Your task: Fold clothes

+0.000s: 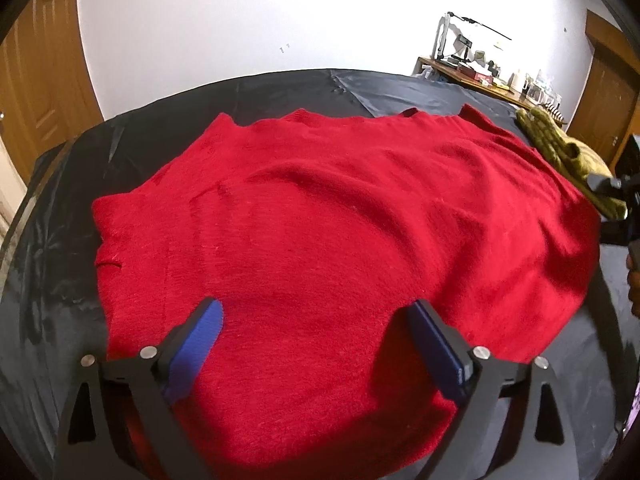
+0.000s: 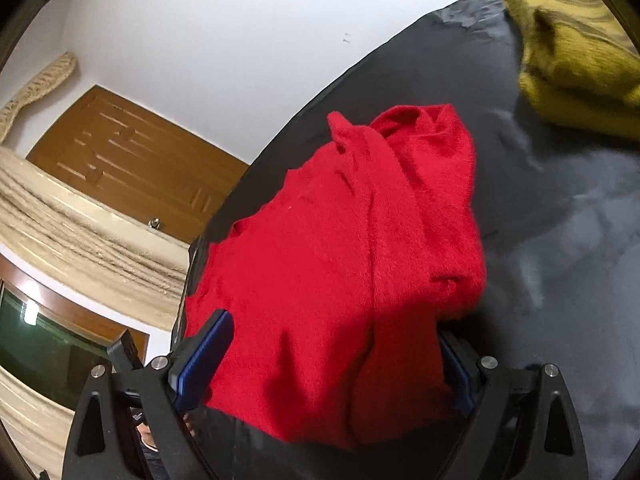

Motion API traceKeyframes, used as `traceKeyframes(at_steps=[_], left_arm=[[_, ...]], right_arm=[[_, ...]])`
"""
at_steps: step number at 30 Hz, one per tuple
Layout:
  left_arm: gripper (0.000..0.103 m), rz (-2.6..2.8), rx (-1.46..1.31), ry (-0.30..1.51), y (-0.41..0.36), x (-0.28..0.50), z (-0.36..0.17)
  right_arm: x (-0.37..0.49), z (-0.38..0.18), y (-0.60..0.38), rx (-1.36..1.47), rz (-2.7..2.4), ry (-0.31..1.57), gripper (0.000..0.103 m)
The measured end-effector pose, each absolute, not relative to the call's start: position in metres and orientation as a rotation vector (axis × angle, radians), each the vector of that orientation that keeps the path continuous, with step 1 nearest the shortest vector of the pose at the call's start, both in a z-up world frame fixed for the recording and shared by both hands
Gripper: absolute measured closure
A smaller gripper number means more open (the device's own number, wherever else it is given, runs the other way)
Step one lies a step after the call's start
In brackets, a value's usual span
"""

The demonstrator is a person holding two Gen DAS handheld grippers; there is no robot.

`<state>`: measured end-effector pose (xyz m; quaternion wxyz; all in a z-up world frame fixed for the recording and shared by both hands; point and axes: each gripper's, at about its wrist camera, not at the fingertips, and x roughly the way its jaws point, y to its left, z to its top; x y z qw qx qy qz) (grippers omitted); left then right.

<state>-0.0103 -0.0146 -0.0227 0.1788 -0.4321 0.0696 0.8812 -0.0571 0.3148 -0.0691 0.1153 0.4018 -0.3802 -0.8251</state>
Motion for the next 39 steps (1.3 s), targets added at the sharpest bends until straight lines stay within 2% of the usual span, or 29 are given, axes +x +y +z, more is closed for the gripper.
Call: traceKeyframes(at_steps=[9,11,13,15,16,24,33,39], left_arm=[[0.004,2.491,-1.219,0.193,-0.012,-0.008,-0.024],[0.003,2.491,-1.219,0.189,-0.012,-0.007,-0.023],[0.003,2.49,-1.218,0.182,-0.012,-0.006,-0.023],[0.003,2.49,-1.217,0.177,-0.012,-0.005,-0.023],[0.003,2.49,-1.217,0.176,-0.011,-0.005,-0.023],[0.003,2.507,-1.225,0.127,-0.018,-0.007,-0.019],[0.003,2.468,-1.309,-0.122,-0.052,-0.015,-0.004],[0.003,2.538,-1.273,-0.156,-0.076,-0.005,0.013]], right_arm=[[-0.074,-0.065,0.308,1.2,-2.483,-1.087,0.012],[-0.074,-0.067,0.309,1.212,-2.49,-1.081,0.023],[-0.073,-0.069,0.311,1.222,-2.496,-1.077,0.051],[-0.07,-0.073,0.315,1.224,-2.5,-1.086,0.067],[-0.069,-0.075,0.317,1.226,-2.501,-1.091,0.069],[-0.066,-0.076,0.314,1.196,-2.557,-1.068,0.076],[-0.072,-0.054,0.301,1.143,-2.595,-1.012,0.077],[-0.079,-0.045,0.288,1.12,-2.599,-0.987,0.078]])
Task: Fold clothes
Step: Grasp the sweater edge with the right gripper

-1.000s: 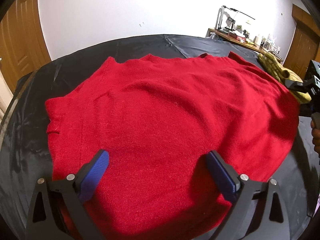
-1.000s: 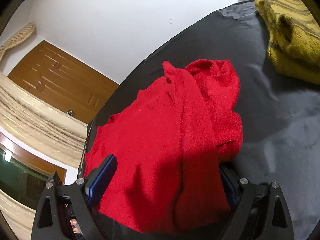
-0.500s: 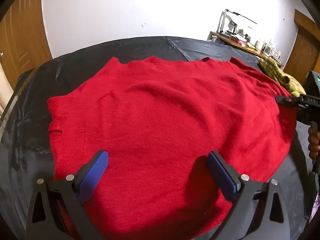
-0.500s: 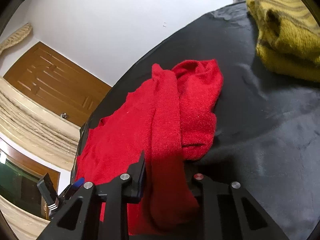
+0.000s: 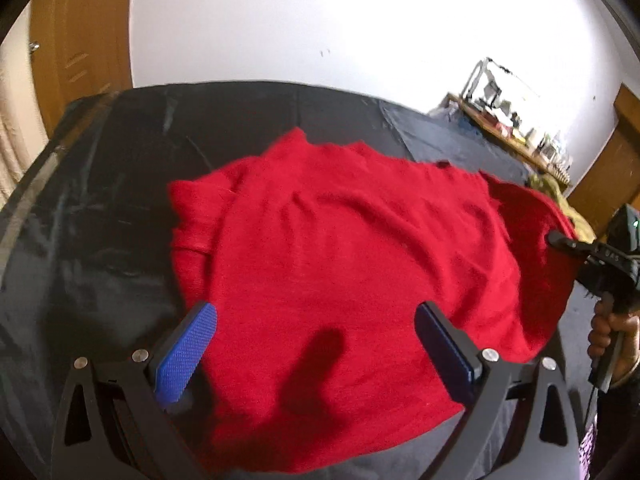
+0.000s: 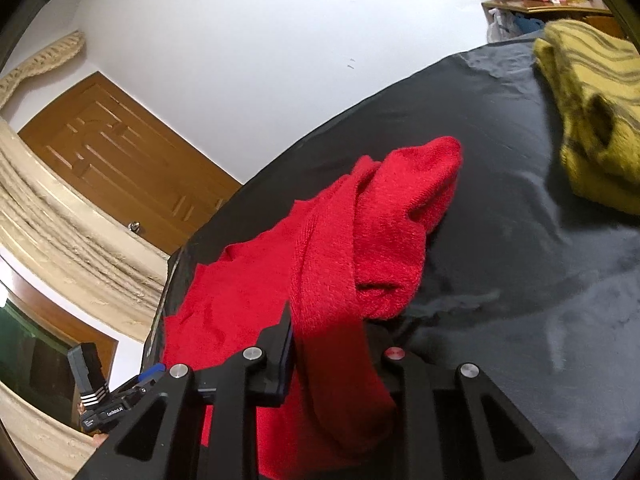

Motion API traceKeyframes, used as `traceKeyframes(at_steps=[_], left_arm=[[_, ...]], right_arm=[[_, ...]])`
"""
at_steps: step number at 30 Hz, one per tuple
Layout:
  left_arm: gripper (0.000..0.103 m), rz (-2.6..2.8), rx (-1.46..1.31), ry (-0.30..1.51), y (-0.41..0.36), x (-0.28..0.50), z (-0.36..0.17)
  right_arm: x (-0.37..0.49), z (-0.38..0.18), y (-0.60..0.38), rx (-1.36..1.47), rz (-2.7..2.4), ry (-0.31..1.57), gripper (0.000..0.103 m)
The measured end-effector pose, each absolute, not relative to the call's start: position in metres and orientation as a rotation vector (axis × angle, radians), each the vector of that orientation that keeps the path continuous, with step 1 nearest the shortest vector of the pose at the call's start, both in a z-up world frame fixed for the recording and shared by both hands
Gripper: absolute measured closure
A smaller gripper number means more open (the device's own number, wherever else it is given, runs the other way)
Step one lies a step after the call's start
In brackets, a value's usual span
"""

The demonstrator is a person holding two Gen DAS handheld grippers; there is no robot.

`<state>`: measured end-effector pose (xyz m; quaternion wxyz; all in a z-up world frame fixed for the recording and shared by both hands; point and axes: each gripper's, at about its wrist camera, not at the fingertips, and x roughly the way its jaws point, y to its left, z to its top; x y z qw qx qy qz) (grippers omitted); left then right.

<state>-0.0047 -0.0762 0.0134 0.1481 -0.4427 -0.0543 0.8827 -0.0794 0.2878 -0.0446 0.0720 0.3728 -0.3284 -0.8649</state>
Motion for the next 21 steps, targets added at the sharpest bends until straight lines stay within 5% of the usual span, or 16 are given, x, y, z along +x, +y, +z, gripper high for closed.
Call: traceKeyframes(at_steps=[14,21], left_arm=[[0.003,2.621,-1.294,-0.433,-0.151,-0.001,0.005],[0.003,2.583,-1.278,-0.463,-0.153,0.001,-0.006]], right_arm=[[-0.124,0.007,0.22,0.945,-2.336,-1.083,0.09],[-0.147,0.04,0.158,1.0,-2.569,-0.724,0.089]])
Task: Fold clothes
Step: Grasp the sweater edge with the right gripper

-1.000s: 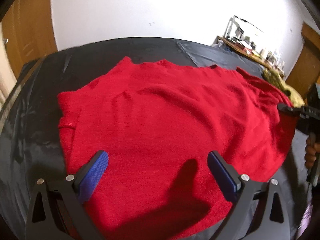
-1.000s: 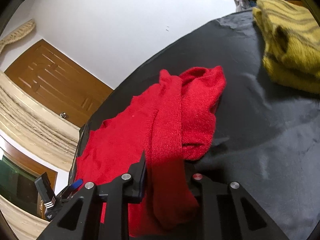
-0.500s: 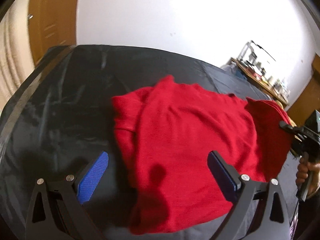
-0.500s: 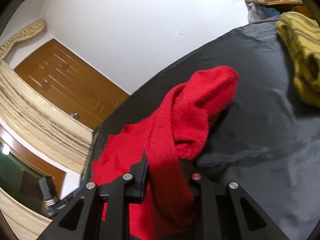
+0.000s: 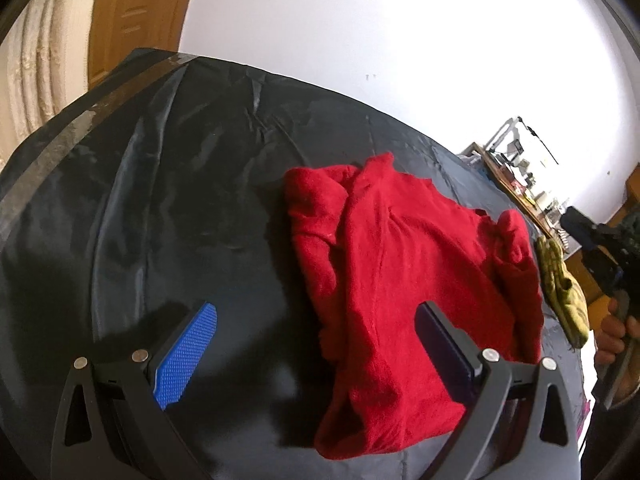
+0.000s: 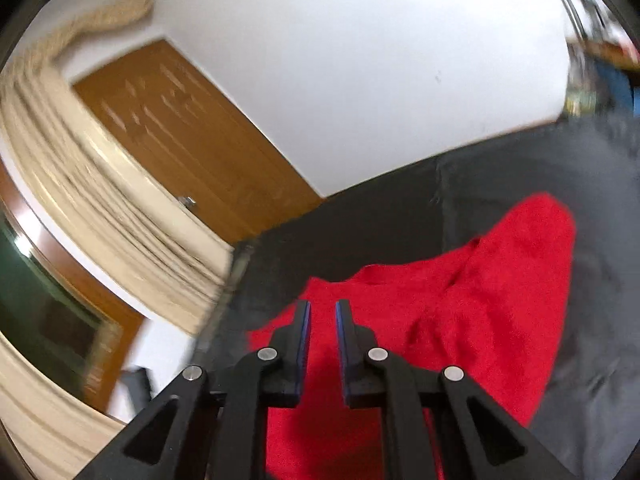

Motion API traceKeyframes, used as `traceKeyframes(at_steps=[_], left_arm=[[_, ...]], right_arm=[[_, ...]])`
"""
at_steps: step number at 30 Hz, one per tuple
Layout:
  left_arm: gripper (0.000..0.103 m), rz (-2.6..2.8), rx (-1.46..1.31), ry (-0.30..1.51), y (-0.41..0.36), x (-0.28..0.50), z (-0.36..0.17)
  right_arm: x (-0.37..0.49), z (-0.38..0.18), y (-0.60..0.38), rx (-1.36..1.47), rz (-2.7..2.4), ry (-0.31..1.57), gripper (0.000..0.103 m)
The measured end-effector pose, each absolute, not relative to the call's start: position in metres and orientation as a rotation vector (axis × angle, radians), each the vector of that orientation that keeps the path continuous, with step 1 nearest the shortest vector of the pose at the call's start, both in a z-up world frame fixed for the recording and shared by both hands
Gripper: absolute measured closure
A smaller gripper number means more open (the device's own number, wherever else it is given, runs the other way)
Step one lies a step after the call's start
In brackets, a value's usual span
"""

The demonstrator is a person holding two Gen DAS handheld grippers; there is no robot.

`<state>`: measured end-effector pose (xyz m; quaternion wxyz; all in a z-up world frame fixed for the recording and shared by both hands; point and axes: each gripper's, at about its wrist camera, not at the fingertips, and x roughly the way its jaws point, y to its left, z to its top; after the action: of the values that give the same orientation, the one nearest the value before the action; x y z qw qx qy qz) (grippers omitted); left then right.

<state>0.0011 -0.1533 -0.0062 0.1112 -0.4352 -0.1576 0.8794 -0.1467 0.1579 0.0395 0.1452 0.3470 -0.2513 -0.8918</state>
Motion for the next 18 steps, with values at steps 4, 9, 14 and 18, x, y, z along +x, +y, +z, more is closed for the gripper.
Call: traceKeyframes(at_steps=[4,9,14,18], left_arm=[[0.003,2.574,-1.271,-0.448,-0.15,0.002,-0.007],[0.003,2.579,-1.316,-0.445,-0.148,-0.001,-0.011],[0.003,2.575,-1.344,-0.424,-0.141,-0.001,-0.008],[0.003,2.578,-1.312,-0.358,-0.128,0.003,0.007]], right_arm=[[-0.138,0.027,0.161,1.082,-2.709,-0.552,0.089],[-0.093,0.014,0.163,1.082,-2.904,-0.091,0.02],[-0.065,0.005,0.128,1.042,-2.864,0.256,0.019],[-0.065,-0.013,0.092,1.044,-2.799,0.51,0.019]])
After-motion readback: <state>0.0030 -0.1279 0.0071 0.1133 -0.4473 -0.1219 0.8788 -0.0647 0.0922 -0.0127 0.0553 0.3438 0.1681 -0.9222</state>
